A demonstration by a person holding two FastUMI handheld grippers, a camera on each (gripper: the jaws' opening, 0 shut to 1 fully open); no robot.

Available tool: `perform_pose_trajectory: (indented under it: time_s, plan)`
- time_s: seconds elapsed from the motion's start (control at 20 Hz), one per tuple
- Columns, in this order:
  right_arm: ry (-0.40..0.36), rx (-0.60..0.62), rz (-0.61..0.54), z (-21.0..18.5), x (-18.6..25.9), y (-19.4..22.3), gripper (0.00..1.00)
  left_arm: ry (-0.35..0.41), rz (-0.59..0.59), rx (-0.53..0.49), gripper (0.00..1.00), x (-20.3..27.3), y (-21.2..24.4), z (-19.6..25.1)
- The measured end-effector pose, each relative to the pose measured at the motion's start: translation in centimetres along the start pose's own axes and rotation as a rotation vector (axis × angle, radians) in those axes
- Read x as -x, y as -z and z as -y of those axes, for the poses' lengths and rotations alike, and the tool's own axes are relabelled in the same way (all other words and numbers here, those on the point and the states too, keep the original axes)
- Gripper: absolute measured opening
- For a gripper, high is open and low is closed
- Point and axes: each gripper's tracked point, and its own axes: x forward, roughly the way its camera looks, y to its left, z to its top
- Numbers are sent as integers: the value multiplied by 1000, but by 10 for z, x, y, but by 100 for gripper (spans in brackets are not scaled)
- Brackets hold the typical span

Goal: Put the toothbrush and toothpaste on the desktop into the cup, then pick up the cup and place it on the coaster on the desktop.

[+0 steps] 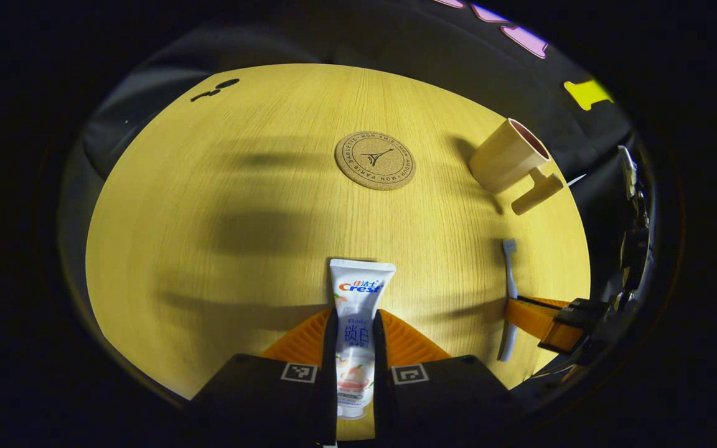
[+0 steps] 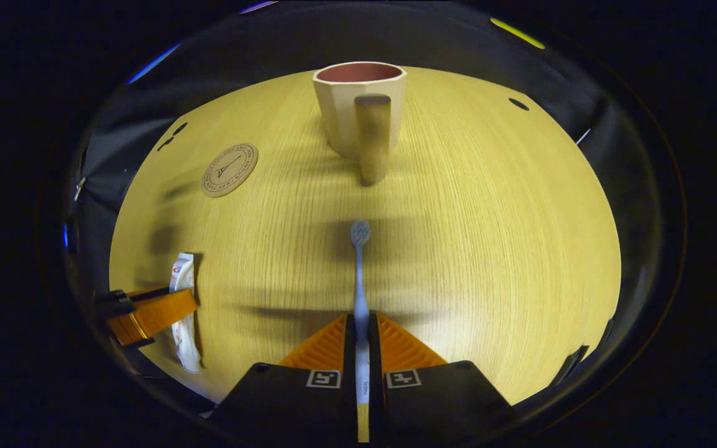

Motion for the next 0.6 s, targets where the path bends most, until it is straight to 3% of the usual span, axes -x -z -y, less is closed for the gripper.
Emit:
perform_pose_trajectory:
  time_s: [0.05, 0.25, 0.35, 0.4, 0.45, 0.5, 0.6]
  plan:
    - [-53, 0, -16, -5, -1, -1, 12, -7, -3, -10, 29, 0, 0, 0]
    - [-120, -20, 2, -6, 0, -5, 5, -47, -7, -64, 29, 0, 1, 0]
    - [-120, 23, 27, -5, 0, -6, 5, -68, -5, -79, 29, 0, 2, 1]
    - [-119, 48, 44, -2, 1, -7, 6, -76, -1, -78, 34, -1, 2, 1]
    - [-118, 72, 54, 1, 5, -7, 5, -83, 8, -76, 29, -1, 2, 1]
    - [-123, 93, 72, 5, 10, -9, 0, -85, 16, -73, 34, 0, 3, 1]
    - [-115, 134, 114, 20, 23, -15, 5, -82, 32, -54, 29, 1, 3, 2]
